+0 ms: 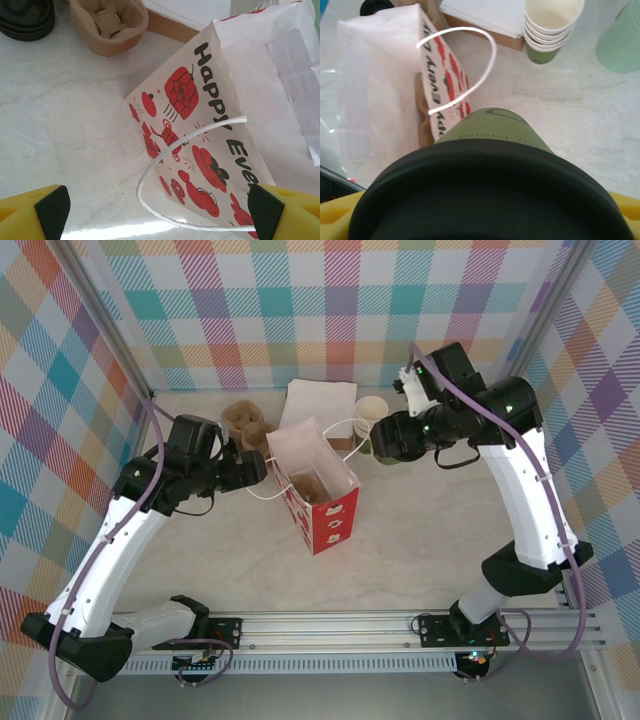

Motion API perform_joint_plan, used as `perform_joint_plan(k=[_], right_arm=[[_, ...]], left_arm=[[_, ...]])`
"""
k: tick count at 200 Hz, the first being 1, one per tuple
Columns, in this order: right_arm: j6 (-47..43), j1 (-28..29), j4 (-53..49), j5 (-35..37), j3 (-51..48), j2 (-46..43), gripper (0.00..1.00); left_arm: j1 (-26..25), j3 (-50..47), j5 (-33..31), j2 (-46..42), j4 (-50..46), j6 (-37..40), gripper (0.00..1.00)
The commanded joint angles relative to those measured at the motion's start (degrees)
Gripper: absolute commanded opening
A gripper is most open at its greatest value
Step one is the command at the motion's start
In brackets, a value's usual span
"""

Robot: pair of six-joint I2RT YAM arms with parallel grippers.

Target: Pack the takeout coffee

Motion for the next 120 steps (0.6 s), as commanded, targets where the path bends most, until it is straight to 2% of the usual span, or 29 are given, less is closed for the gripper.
perform_joint_plan(k=[1, 61, 120], right_arm=[[2.26, 2.73, -1.93, -0.39, 4.3, 1.64, 0.81], [4.41, 9.88, 3.06, -5.46, 5.74, 3.47, 0.8], [4.84, 14.14, 3.0, -5.4, 5.78, 8.96, 0.8]], left_arm=[[0.76, -0.88, 1.17, -1.1, 1.54, -1.47, 0.94], [0.79, -1.77, 2.37, -0.37, 2.11, -2.32, 0.94], [0.76, -4.36, 4.11, -0.44, 3.69, -3.37, 0.93]])
